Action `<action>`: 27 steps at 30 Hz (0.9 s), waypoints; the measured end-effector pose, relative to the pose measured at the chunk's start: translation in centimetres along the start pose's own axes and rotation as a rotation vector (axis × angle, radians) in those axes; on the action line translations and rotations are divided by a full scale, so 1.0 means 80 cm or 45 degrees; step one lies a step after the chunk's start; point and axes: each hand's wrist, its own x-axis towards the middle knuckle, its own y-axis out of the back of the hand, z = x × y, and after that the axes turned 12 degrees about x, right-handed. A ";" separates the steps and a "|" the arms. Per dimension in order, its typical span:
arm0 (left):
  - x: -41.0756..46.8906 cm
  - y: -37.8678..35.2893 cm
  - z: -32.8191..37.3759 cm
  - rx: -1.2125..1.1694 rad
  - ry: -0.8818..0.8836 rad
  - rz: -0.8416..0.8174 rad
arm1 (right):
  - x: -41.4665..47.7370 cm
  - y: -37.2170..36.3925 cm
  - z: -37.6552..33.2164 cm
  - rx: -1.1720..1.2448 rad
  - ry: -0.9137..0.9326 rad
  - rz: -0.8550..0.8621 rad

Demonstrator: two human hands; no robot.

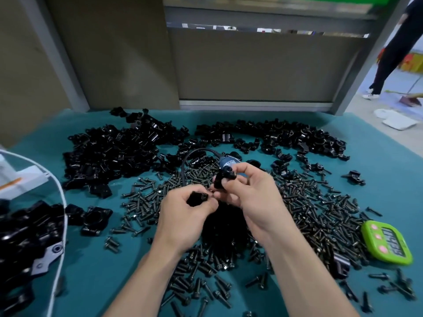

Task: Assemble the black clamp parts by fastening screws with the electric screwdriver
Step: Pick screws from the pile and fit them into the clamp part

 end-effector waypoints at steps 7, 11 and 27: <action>-0.009 0.010 0.005 -0.436 -0.068 -0.126 | -0.024 -0.003 0.030 -0.651 0.493 0.091; -0.004 0.010 0.007 -0.413 -0.084 -0.085 | -0.022 0.000 0.027 -0.625 0.475 0.051; -0.005 0.014 0.005 -0.144 0.019 -0.064 | -0.024 0.008 0.013 -1.071 0.443 -0.084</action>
